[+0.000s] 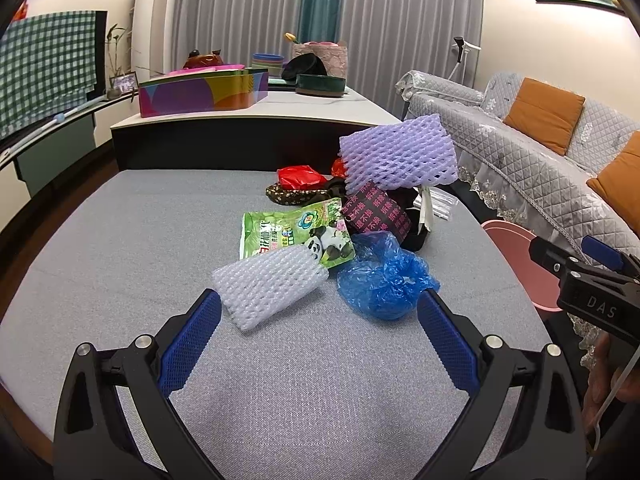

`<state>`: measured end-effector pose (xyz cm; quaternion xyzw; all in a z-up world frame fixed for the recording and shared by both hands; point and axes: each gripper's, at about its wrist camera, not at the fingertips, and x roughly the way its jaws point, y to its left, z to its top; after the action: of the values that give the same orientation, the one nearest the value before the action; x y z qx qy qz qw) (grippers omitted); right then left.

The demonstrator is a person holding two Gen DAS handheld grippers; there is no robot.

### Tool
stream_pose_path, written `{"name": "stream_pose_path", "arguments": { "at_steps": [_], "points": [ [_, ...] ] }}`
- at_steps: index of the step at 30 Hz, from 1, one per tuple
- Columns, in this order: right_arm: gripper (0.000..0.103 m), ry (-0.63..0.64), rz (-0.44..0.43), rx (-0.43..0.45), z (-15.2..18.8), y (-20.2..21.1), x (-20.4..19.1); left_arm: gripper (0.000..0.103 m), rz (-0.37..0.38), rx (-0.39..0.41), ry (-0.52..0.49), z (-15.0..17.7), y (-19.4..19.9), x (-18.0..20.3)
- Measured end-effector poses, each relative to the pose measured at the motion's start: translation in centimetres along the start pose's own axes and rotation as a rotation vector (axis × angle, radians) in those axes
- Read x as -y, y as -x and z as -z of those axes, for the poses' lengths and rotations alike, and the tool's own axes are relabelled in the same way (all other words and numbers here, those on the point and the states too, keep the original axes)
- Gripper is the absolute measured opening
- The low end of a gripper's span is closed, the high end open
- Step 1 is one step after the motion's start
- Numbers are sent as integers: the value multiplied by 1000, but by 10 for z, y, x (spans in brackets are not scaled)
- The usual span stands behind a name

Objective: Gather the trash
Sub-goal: 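Move right tool toward blue plastic bag while left tool approaches white foam net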

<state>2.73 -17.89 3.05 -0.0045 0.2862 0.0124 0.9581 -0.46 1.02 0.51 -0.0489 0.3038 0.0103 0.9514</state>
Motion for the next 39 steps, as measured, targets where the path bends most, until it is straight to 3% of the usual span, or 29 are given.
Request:
{"name": "stream_pose_path", "arguments": {
  "at_steps": [34,39],
  "points": [
    [97,-17,-33,19,-3,5,-3,94,7,7,4,-3,2,1],
    [82,-36,-57,18,-3,5,-3,89,4,10,6,-2,5,1]
  ]
}}
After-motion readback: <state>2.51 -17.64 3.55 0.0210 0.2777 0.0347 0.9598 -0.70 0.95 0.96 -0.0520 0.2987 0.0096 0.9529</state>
